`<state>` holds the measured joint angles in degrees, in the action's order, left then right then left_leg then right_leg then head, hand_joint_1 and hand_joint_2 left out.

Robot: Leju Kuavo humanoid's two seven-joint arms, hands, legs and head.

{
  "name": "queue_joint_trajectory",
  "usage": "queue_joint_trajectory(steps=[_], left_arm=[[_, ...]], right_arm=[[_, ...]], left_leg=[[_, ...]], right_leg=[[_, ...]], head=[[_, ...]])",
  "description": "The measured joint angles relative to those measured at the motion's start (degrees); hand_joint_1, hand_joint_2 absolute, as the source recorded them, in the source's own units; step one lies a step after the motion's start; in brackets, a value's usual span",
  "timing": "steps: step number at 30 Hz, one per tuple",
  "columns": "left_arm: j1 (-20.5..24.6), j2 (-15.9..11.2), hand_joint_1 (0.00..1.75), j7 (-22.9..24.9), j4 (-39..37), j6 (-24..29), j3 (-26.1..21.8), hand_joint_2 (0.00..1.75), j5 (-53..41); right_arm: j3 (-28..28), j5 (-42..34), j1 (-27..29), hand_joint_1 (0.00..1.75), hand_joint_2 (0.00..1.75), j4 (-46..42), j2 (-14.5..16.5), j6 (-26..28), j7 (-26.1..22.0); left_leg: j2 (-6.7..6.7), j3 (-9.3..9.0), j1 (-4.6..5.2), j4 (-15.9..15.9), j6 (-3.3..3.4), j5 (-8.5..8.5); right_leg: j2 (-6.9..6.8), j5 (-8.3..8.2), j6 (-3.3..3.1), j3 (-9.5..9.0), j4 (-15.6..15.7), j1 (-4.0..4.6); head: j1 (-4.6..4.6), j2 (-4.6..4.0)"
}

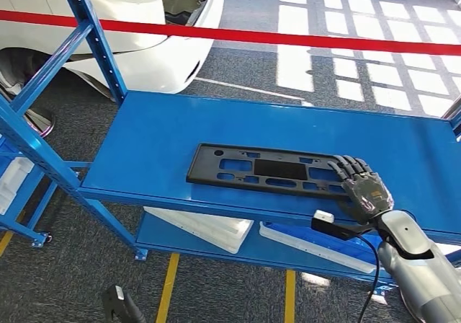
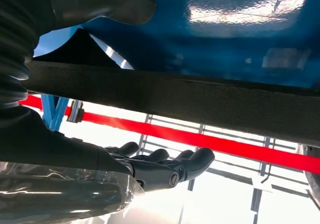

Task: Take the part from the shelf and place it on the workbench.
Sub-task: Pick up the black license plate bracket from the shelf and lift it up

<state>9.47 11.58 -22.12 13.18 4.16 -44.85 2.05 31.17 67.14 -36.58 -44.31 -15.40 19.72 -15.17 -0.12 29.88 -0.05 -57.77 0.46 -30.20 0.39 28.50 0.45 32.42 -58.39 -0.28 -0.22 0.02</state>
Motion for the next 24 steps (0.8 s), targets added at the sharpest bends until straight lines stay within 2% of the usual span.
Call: queue_joint_trajectory(steps=[5,6,9,10,24], left_arm=[[-0.1,0.0,0.0,0.1,0.0,0.0,0.1,0.0,0.0],[-0.1,0.0,0.0,0.2,0.0,0.0,0.1,0.0,0.0],[0.0,0.0,0.0,0.4,0.0,0.0,0.3,0.0,0.0],[0.0,0.0,0.0,0.4,0.0,0.0,0.4,0.0,0.0],[-0.1,0.0,0.0,0.6,0.0,0.2,1.2,0.0,0.0]], right_arm=[[0.0,0.0,-0.7,0.03,1.75,1.7,0.7,0.3,-0.8],[0.0,-0.1,-0.9,0.16,1.75,2.0,0.8,0.4,-1.1],[0.0,-0.2,-1.2,1.42,1.75,2.5,1.1,0.6,-1.5],[0.0,-0.2,-1.2,1.73,1.75,2.7,1.2,0.6,-1.6],[0.0,-0.7,0.7,1.75,1.75,0.2,0.8,1.4,-1.7]], left_leg=[[0.0,-0.04,0.0,0.0,0.0,0.0],[0.0,-0.05,0.0,0.0,0.0,0.0],[0.0,-0.09,0.0,0.0,0.0,0.0],[0.0,-0.1,0.0,0.0,0.0,0.0],[0.0,-0.05,0.01,0.0,0.0,-0.01]], right_leg=[[0.0,0.0,0.0,-0.04,0.0,0.0],[0.0,0.0,0.0,-0.05,0.0,0.0],[-0.01,0.0,0.0,-0.09,0.0,0.0],[-0.01,0.0,0.0,-0.1,0.0,0.0],[-0.03,0.02,0.02,-0.04,0.0,0.0]], head=[[0.0,0.0],[0.0,0.0],[0.0,0.0],[0.0,0.0],[0.0,0.0]])
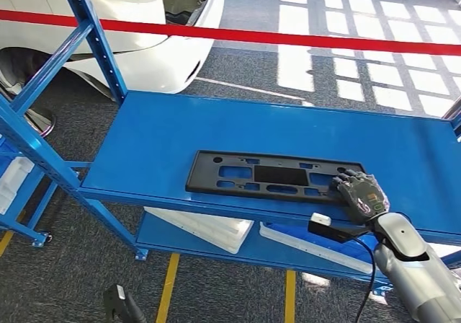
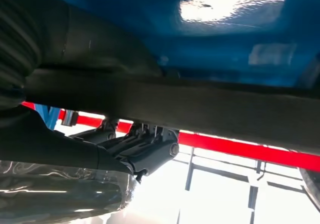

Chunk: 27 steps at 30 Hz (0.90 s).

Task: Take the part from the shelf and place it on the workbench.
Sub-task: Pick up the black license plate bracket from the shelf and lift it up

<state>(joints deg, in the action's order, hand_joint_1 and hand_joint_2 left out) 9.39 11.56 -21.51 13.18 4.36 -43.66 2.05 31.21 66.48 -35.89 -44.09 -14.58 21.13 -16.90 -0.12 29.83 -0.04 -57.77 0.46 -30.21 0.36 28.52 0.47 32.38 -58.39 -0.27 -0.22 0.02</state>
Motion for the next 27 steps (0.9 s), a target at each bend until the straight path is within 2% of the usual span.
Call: queue_joint_trajectory(steps=[10,14,17,22,27], left_arm=[[0.0,0.0,0.0,-0.1,0.0,0.3,0.1,0.0,0.0],[-0.1,0.0,0.0,-0.2,0.0,0.4,0.1,0.0,0.0],[-0.4,0.0,0.0,-0.6,0.0,0.7,0.0,0.0,0.0],[-1.1,0.0,0.0,-1.2,0.0,1.5,-0.1,0.0,0.0],[-1.6,-0.1,0.0,-1.6,0.0,2.4,-0.4,0.0,0.0]], right_arm=[[0.7,1.5,2.0,1.75,1.75,-5.9,-1.6,-0.5,1.0],[0.9,1.3,3.8,1.75,1.75,-9.6,-3.1,0.1,1.9],[-0.1,1.1,7.2,1.75,1.75,-15.9,-5.3,0.5,4.5],[-4.8,2.2,15.0,1.75,1.75,-28.8,-9.0,2.5,7.9],[-11.0,6.0,24.2,1.75,1.75,-40.0,-11.7,8.2,9.7]], left_leg=[[0.01,0.03,0.01,0.0,0.0,0.0],[0.04,0.1,0.01,0.0,0.0,0.0],[0.06,0.24,0.01,0.0,0.0,0.0],[0.08,0.49,0.02,0.0,0.02,-0.02],[0.25,0.6,0.02,0.0,0.02,-0.02]], right_leg=[[-0.03,0.0,0.0,0.01,0.0,0.0],[-0.06,0.0,0.0,0.08,0.0,0.0],[-0.1,0.0,0.01,0.21,0.0,0.0],[-0.11,0.01,0.02,0.45,0.0,-0.01],[-0.23,0.04,0.04,0.54,0.0,-0.01]], head=[[0.0,0.0],[0.0,0.0],[0.0,0.0],[0.0,0.0],[0.0,0.0]])
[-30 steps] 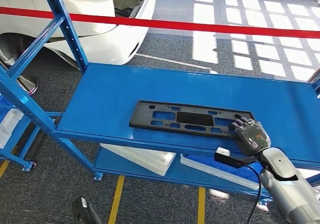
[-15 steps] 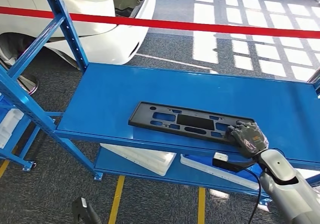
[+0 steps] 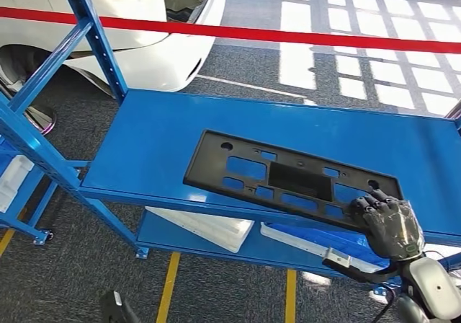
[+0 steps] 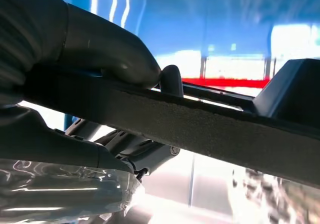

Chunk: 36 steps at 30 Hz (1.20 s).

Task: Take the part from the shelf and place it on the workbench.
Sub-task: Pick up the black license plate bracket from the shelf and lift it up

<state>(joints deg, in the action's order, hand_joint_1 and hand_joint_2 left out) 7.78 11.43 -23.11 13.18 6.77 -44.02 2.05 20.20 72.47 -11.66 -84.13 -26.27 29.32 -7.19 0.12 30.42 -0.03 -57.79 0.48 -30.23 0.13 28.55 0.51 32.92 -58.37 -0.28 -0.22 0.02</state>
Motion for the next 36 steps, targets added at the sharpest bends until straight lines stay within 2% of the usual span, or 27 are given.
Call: queue_joint_trajectory(steps=[5,10,15,22,26,36], left_arm=[[-0.6,-0.2,0.0,-0.9,0.0,0.8,-0.4,0.0,0.0],[-0.7,-0.2,0.0,-1.3,0.0,1.1,-1.1,0.0,0.0],[-0.7,-0.2,0.0,-1.5,0.0,1.2,-1.4,0.0,0.0],[-0.7,-0.2,0.0,-1.6,0.0,1.2,-1.5,0.0,0.0],[-0.7,-0.2,0.0,-2.4,0.0,0.4,-1.6,1.75,0.0],[-1.0,-0.2,0.0,-3.6,0.0,-2.2,-1.6,1.75,0.0]], right_arm=[[-8.9,1.9,11.0,1.75,1.75,-13.4,-0.9,6.9,0.1],[-14.8,2.9,19.0,1.75,1.75,-24.7,0.0,10.1,-2.8],[-16.2,4.4,23.1,1.75,1.75,-30.6,1.0,10.2,-4.0],[-16.4,5.0,24.6,1.75,1.75,-33.0,1.7,10.2,-4.0],[-15.8,5.7,25.2,1.75,1.75,-33.0,2.1,10.2,-3.5],[-13.8,5.5,25.4,1.75,1.75,-31.2,2.7,10.2,-1.3]], left_leg=[[0.08,0.14,-0.01,0.0,-0.01,-0.02],[0.07,0.15,-0.01,0.0,-0.01,-0.02],[0.07,0.12,-0.01,0.0,-0.01,-0.02],[0.06,0.08,0.01,0.0,-0.01,-0.01],[0.06,0.1,0.0,0.0,-0.01,-0.02],[0.06,0.09,0.0,0.0,-0.01,-0.02]], right_leg=[[-0.02,0.03,0.02,0.09,0.0,0.0],[0.0,0.04,0.03,0.1,0.0,0.0],[0.01,0.04,0.03,0.09,0.0,0.0],[0.02,0.03,0.03,0.05,0.0,0.0],[0.03,0.03,0.03,0.06,0.0,0.0],[0.02,0.04,0.03,0.06,0.0,0.0]], head=[[0.0,0.0],[0.0,0.0],[0.0,0.0],[0.0,0.0],[0.0,0.0],[0.0,0.0]])
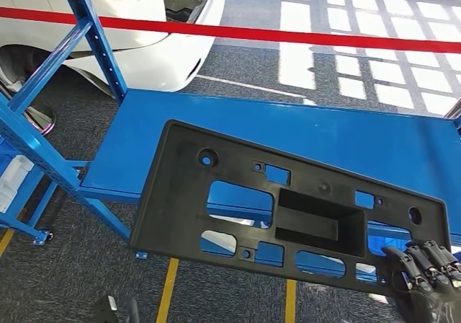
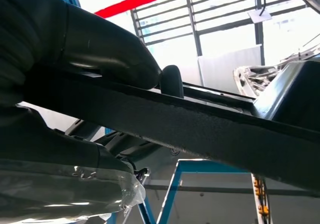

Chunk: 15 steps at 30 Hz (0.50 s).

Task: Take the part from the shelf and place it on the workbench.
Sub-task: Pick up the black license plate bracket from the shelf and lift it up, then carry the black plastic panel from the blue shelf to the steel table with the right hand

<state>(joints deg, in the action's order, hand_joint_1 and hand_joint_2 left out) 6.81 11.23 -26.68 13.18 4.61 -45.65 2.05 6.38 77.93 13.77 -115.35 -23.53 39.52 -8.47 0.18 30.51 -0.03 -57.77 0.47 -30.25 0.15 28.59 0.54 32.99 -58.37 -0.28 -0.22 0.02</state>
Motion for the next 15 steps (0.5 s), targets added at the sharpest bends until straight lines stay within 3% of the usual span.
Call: queue_joint_trajectory(steps=[9,15], left_arm=[[0.0,0.0,0.0,3.5,0.0,6.1,-0.9,1.75,0.0],[0.0,0.0,0.0,3.5,0.0,7.3,-1.0,1.75,0.0]], right_arm=[[1.0,0.4,2.3,1.75,1.75,0.0,3.8,0.0,-0.4],[1.4,0.0,3.4,1.75,1.75,-0.7,6.7,0.0,-1.6]], left_leg=[[0.0,0.01,0.06,0.0,0.0,-0.01],[0.0,0.0,0.29,-0.1,0.18,-0.09]], right_leg=[[-0.01,0.0,0.01,0.01,0.0,-0.09],[0.0,-0.06,0.13,-0.01,0.0,-0.33]], head=[[0.01,0.0],[0.01,0.0]])
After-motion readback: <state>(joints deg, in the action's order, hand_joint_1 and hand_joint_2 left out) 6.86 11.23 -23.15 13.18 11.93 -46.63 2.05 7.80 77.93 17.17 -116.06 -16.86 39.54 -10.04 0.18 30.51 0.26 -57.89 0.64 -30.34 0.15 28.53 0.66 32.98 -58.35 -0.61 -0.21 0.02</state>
